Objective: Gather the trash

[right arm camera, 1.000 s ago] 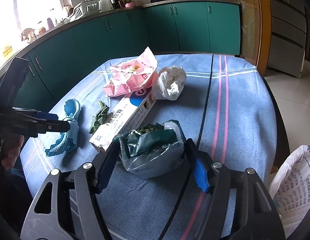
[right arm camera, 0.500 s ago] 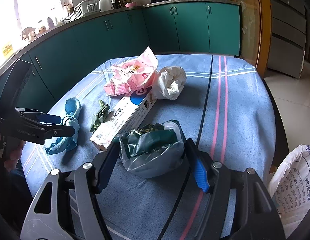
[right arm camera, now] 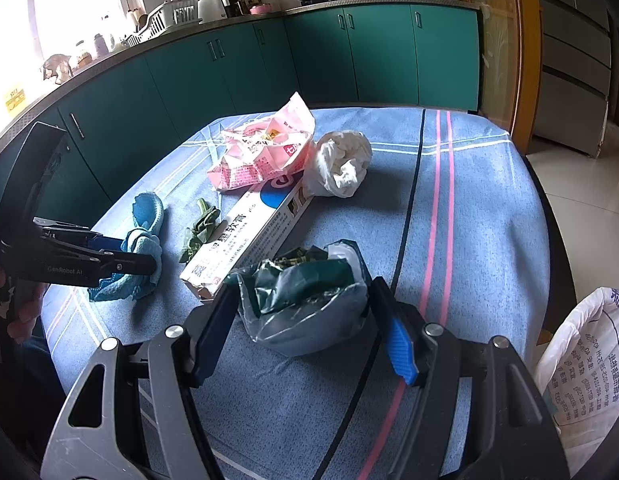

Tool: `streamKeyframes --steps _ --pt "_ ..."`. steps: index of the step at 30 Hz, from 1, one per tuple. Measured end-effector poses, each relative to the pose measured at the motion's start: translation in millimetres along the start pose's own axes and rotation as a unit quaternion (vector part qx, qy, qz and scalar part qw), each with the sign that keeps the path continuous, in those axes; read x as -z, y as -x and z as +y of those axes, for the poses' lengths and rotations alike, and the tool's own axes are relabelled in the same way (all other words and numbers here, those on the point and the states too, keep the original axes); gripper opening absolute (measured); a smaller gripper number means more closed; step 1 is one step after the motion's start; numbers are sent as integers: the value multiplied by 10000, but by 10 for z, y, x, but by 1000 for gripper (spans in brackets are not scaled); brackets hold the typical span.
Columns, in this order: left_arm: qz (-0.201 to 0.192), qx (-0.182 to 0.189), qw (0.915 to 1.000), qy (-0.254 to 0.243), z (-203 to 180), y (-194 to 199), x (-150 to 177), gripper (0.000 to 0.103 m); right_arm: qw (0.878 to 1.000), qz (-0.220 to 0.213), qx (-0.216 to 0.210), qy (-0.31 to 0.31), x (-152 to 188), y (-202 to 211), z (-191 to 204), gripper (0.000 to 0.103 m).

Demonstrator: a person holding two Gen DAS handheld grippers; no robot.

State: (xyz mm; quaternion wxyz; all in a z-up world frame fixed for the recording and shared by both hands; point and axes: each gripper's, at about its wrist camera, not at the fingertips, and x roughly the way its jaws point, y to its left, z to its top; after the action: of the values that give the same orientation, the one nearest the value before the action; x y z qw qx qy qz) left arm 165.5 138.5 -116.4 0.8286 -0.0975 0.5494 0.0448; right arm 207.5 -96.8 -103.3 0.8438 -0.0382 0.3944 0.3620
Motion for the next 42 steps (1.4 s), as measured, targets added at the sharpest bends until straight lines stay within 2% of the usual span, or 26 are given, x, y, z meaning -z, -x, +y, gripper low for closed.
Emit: streamKeyframes --steps 5,15,21,42 --pt "-182 119 9998 33 -14 75 -21 44 10000 -10 -2 4 0 4 -1 67" --pt "-1211 201 9921 -253 -140 529 29 44 9999 -137 34 91 29 93 34 67" --pt "-1565 137 9865 -456 -236 669 63 44 9997 -149 48 162 33 103 90 67" --pt "-1777 179 9828 -477 -214 739 78 44 9997 -134 61 203 61 121 93 67"
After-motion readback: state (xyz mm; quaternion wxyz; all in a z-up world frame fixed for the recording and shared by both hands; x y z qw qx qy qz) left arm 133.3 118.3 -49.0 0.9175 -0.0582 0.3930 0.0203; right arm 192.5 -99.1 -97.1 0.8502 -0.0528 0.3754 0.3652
